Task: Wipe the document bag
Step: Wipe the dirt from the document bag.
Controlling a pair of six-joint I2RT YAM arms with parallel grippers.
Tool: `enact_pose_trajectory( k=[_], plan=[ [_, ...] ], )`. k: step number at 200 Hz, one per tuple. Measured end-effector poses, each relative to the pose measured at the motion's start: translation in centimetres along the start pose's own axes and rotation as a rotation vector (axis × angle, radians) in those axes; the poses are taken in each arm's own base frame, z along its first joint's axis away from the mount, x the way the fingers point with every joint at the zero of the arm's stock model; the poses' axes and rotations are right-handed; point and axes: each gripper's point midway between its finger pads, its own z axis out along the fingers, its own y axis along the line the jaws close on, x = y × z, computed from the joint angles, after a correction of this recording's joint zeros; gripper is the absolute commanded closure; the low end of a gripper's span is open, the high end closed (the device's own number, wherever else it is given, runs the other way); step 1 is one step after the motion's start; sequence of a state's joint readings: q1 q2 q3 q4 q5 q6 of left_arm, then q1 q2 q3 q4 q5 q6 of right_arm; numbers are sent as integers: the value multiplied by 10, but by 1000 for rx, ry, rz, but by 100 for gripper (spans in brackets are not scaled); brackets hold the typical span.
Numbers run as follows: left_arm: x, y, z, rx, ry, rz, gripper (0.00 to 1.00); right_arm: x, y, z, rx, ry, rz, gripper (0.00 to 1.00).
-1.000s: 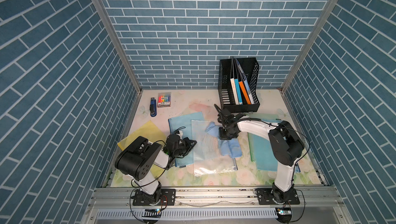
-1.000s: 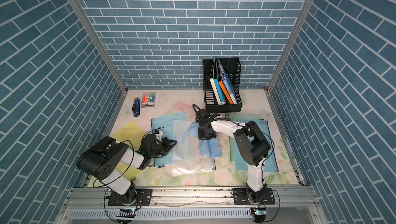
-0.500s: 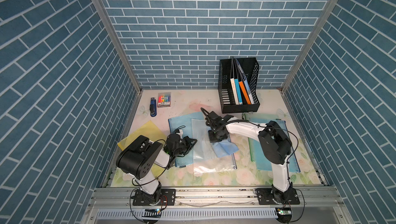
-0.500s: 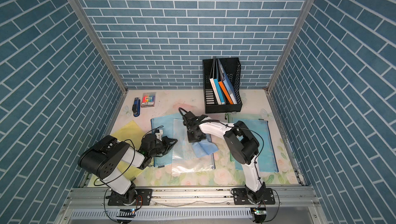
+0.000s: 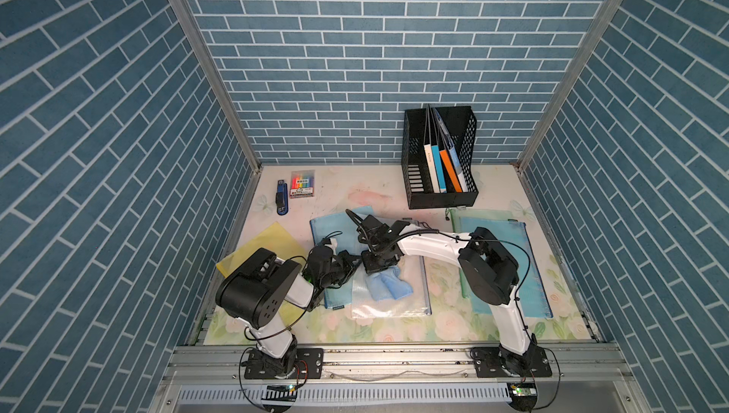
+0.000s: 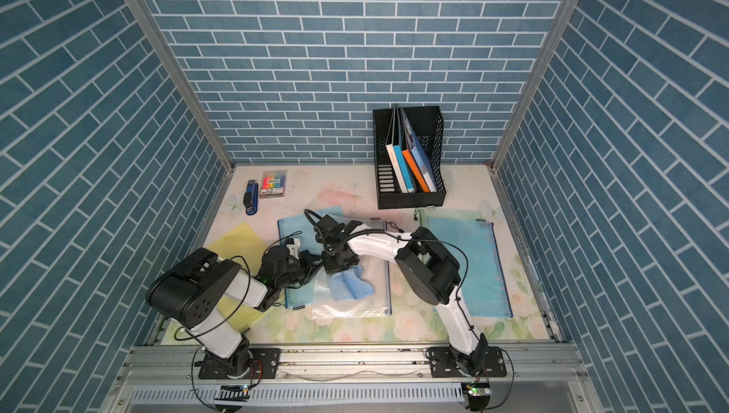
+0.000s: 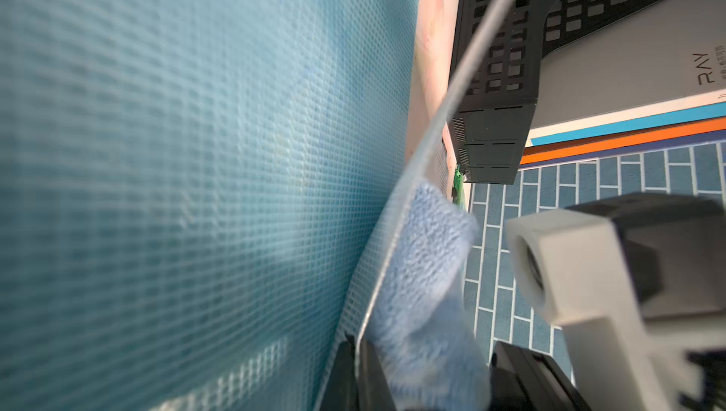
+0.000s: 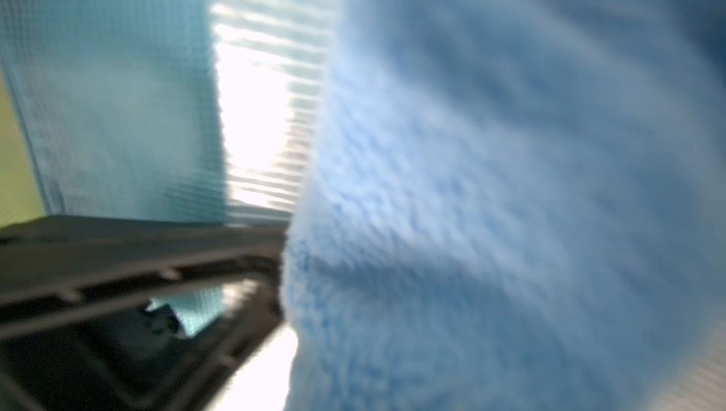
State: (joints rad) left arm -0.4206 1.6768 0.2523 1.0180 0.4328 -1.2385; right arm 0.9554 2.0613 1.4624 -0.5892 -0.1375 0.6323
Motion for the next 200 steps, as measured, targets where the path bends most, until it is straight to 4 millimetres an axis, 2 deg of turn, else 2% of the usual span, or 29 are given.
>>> enact_pose_trajectory(
  k=[35, 48, 59, 70, 86, 104, 114, 132, 146, 159, 179, 200],
  plan=[
    [3, -2, 0, 9, 14, 4, 100, 11, -95, -28, 113, -24, 167, 100],
    [4, -2, 1, 11, 16, 4, 100, 14, -124, -36, 169, -33, 219, 100],
    [4, -2, 1, 11, 19, 4, 100, 16, -135, -41, 202, -35, 235, 100],
    [5, -1, 1, 8, 21, 2, 100, 16, -135, -41, 211, -34, 232, 100],
    [5, 1, 2, 2, 23, -1, 100, 17, -127, -39, 210, -31, 209, 100],
    [5, 2, 3, -1, 24, -4, 100, 11, -100, -33, 191, -23, 153, 100],
    [5, 2, 4, -1, 24, -5, 100, 4, -76, -26, 167, -23, 107, 100],
    [5, 3, 4, -1, 25, -7, 100, -5, -19, -10, 101, -23, 11, 100],
    [5, 4, 5, -2, 26, -10, 100, -3, 20, 1, 47, -15, -52, 100],
    [5, 6, 6, -7, 27, -13, 100, 5, 43, 6, 18, -4, -95, 100],
    [5, 6, 6, -8, 29, -15, 100, 15, 52, 6, -1, 20, -113, 100],
    [5, 6, 6, -7, 29, -14, 100, 16, 44, 8, 3, 31, -99, 100]
  ],
)
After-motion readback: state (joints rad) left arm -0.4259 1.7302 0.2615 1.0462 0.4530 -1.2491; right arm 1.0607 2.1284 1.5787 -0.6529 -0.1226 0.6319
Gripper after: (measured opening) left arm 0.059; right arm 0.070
